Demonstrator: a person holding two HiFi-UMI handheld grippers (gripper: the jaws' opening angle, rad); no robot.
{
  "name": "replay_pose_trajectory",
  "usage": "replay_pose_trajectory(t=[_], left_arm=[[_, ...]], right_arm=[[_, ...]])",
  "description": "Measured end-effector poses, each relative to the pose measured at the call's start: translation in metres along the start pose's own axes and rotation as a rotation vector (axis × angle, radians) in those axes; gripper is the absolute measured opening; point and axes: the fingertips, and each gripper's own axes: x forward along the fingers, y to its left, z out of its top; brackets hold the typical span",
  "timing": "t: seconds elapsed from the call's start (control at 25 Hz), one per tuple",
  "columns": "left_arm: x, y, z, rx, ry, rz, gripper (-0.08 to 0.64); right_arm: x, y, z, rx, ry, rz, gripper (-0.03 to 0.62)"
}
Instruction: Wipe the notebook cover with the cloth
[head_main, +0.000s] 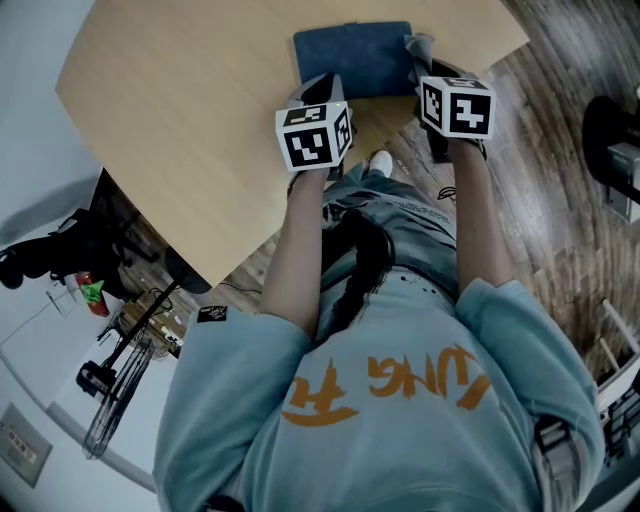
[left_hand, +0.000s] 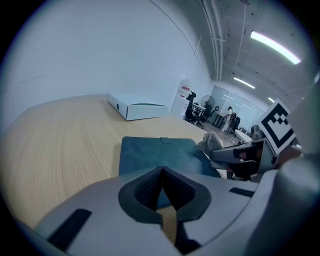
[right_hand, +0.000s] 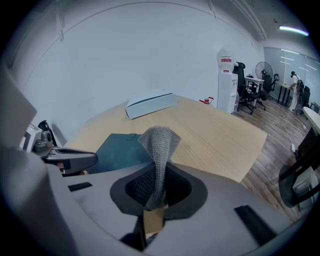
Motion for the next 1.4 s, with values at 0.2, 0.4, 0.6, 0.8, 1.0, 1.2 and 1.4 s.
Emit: replay_pose_trajectory(t=[0.2, 0.4, 0.6, 0.8, 1.0, 1.2, 1.4], left_arm=[[-0.007, -0.004, 0.006, -0.014, -0.043, -0.011, 0.017], [-0.017, 0.029, 0.020, -0.063, -0.082, 0.031, 0.018], [-0.027, 0.058, 0.035, -0.116, -0.123, 0.057, 0.018], [-0.036, 0.084, 0.036, -0.152, -0.132, 0.061, 0.017], [-0.045, 0.122, 0.041, -0.220, -0.155, 0.091, 0.017], [-0.041, 0.133, 0.051, -0.265, -0.179, 0.052, 0.017], [-0.032, 0.138, 0.054, -0.298, -0.183, 0.033, 0.018]], right_arm=[[-0.014, -0.003, 0.010, 0.013, -0.057, -0.002, 0.029], [-0.012, 0.029, 0.017, -0.049, -0.062, 0.050, 0.029], [-0.003, 0.065, 0.036, -0.121, -0.047, 0.092, 0.029], [0.017, 0.097, 0.049, -0.160, -0.019, 0.107, 0.029], [0.037, 0.132, 0.053, -0.200, 0.008, 0.132, 0.029], [0.062, 0.162, 0.051, -0.228, 0.044, 0.169, 0.029], [0.081, 0.176, 0.051, -0.226, 0.070, 0.198, 0.029]])
